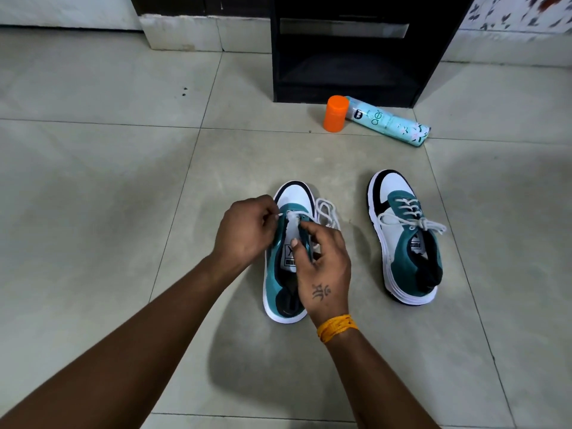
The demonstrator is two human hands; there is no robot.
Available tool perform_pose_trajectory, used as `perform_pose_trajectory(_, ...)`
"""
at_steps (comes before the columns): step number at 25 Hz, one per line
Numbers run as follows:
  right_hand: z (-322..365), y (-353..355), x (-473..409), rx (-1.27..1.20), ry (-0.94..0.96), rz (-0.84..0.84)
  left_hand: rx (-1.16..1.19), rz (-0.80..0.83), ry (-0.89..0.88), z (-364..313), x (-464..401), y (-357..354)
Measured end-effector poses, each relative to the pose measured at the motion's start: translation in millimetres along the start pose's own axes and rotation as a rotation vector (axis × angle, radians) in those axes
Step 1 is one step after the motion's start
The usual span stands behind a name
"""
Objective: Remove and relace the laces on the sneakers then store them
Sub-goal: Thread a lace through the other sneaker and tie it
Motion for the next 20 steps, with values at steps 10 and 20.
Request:
perform_pose_trajectory(10,-0.8,-1.1,1.7,0.002,0.008,0.0,-0.21,0.104,0.148,20.6,3.3,8.0)
perform_pose_trajectory(20,-1.8,-0.9,0.8,0.026,-0.006,0.032,-0.334,0.094,0.237,35.3,7.3,13.9)
Point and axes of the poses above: each hand's wrist, its own x-axis away from the middle knuckle, its own y-axis out of the back of the hand, z = x × y, the point moved 3 cm from there along -x, towards the middle knuckle, and after that the axes turned 12 degrees about x, right-handed, at the moved point
